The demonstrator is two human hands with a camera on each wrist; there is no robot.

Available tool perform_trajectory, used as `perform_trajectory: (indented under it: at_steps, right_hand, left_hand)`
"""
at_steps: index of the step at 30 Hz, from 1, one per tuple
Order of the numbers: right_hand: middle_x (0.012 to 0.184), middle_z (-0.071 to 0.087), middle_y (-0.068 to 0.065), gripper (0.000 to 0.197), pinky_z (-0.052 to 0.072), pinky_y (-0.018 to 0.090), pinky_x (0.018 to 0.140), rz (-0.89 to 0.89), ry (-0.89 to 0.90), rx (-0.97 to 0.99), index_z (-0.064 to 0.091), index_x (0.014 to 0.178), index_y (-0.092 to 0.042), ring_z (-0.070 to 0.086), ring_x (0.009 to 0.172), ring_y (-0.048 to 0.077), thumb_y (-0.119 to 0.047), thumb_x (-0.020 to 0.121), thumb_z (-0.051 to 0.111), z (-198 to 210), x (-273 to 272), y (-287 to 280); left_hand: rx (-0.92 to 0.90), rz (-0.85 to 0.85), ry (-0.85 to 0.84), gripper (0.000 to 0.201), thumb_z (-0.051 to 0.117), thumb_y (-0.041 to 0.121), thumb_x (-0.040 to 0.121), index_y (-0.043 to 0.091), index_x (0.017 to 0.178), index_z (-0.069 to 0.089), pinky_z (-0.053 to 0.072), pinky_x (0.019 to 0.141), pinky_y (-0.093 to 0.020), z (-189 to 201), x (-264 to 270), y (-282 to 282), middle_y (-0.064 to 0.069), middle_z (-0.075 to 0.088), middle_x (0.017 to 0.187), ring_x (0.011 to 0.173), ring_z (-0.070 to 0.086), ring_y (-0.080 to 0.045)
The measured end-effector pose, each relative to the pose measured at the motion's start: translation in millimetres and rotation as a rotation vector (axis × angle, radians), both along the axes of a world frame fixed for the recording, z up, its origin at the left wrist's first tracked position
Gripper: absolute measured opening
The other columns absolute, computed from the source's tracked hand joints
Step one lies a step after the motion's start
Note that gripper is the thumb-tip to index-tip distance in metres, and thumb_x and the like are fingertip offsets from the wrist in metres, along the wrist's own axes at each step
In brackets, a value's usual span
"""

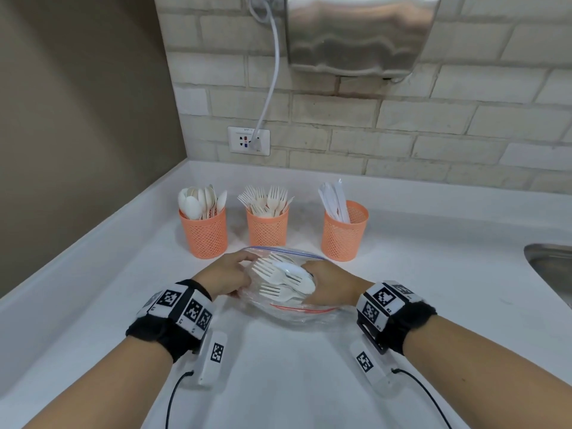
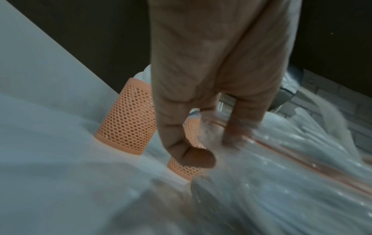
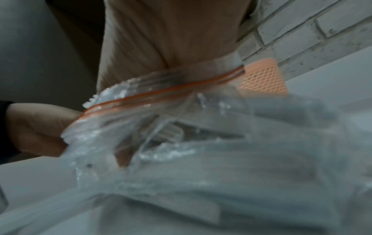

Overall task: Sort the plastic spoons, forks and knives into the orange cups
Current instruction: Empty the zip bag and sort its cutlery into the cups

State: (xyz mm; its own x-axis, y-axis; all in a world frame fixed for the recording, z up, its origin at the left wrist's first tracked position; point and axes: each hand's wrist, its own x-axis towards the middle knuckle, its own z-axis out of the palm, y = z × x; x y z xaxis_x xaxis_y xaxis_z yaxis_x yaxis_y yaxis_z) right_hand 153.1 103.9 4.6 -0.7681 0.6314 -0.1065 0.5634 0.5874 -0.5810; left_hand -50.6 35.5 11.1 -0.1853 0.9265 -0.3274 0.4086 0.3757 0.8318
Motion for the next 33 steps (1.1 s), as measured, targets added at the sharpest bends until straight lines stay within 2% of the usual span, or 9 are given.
perform_trajectory:
  at_steps: [4, 7, 10, 13, 18, 23, 26, 29, 33]
  right_hand:
    - [0.121, 0.06, -0.002, 0.052, 0.044, 0.026, 0.093, -0.033, 0.198, -0.093, 0.053, 0.127, -0.015, 0.055, 0.109, 0.012, -0.008, 0.078, 0.069, 8, 7, 7]
    - [0.102, 0.063, 0.002, 0.043, 0.047, 0.028, 0.08, -0.056, 0.345, -0.288, 0.055, 0.12, -0.008, 0.06, 0.089, 0.015, 0.002, 0.079, 0.067, 20, 11, 7]
    - [0.1, 0.067, -0.01, 0.035, 0.047, 0.013, 0.085, -0.044, 0.469, -0.329, 0.061, 0.112, -0.017, 0.062, 0.092, 0.0, -0.004, 0.08, 0.069, 39, 13, 4]
    - [0.083, 0.069, -0.006, 0.014, 0.051, 0.018, 0.084, -0.082, 0.613, -0.348, 0.065, 0.089, -0.017, 0.065, 0.084, 0.007, -0.005, 0.083, 0.067, 61, 12, 2]
    - [0.063, 0.058, 0.004, 0.019, 0.052, 0.028, 0.067, -0.167, 0.976, -0.573, 0.062, 0.076, -0.011, 0.056, 0.061, 0.016, 0.001, 0.089, 0.055, 75, 8, 2]
    - [0.064, 0.064, 0.0, 0.009, 0.057, 0.027, 0.07, -0.272, 1.071, -0.651, 0.062, 0.083, -0.008, 0.062, 0.063, 0.013, -0.004, 0.089, 0.058, 72, 4, 4]
    - [0.083, 0.069, 0.004, 0.017, 0.057, 0.026, 0.074, -0.275, 1.033, -0.638, 0.063, 0.106, -0.003, 0.066, 0.079, 0.016, -0.005, 0.089, 0.058, 69, -9, -5]
    - [0.097, 0.068, 0.0, 0.022, 0.055, 0.017, 0.074, -0.277, 0.921, -0.517, 0.061, 0.111, -0.014, 0.066, 0.088, 0.008, -0.014, 0.09, 0.059, 68, -19, -12]
    - [0.099, 0.071, 0.002, 0.019, 0.054, 0.018, 0.082, -0.25, 0.667, -0.369, 0.065, 0.098, -0.024, 0.066, 0.09, 0.005, -0.039, 0.09, 0.055, 75, -22, -15]
  left_hand:
    - [0.105, -0.014, 0.187, 0.027, 0.061, 0.002, 0.081, 0.006, 0.107, 0.065, 0.042, 0.056, -0.023, 6, -3, 3, -0.005, 0.057, 0.098, 0.074, 0.052, -0.021]
    - [0.13, -0.015, 0.398, 0.011, 0.062, 0.01, 0.083, 0.004, 0.085, 0.071, 0.037, 0.056, -0.02, 8, -9, 4, -0.004, 0.059, 0.083, 0.072, 0.052, -0.019]
    - [0.247, -0.095, 0.573, 0.012, 0.06, 0.013, 0.083, 0.013, 0.095, 0.063, 0.038, 0.077, -0.024, 12, -4, 2, -0.006, 0.051, 0.111, 0.099, 0.051, -0.023]
    - [0.483, -0.217, 0.455, 0.028, 0.051, 0.03, 0.081, 0.023, 0.106, 0.039, 0.038, 0.091, -0.032, 24, 21, -8, 0.001, 0.048, 0.12, 0.112, 0.047, -0.019]
    - [-0.003, -0.586, 0.751, 0.053, 0.027, 0.053, 0.096, 0.022, 0.137, 0.042, 0.004, 0.116, -0.053, 25, 48, -6, 0.004, 0.038, 0.148, 0.14, 0.025, -0.016]
    - [0.375, -0.346, 0.154, 0.08, 0.065, 0.061, 0.07, 0.038, 0.138, 0.032, 0.025, 0.114, -0.033, 37, 51, 6, 0.013, 0.037, 0.144, 0.136, 0.031, -0.005]
    - [0.481, -0.3, -0.043, 0.088, 0.077, 0.03, 0.068, 0.027, 0.139, 0.025, 0.037, 0.1, -0.012, 52, 73, 13, 0.011, 0.049, 0.128, 0.12, 0.046, 0.001]
    - [0.481, -0.199, -0.285, 0.06, 0.063, -0.006, 0.078, 0.014, 0.13, 0.042, 0.05, 0.08, -0.011, 56, 87, 18, 0.004, 0.061, 0.113, 0.107, 0.058, -0.005]
    - [0.407, -0.099, -0.462, 0.034, 0.043, -0.002, 0.094, 0.024, 0.115, 0.05, 0.058, 0.072, -0.026, 50, 89, 18, -0.002, 0.066, 0.1, 0.091, 0.067, -0.01]
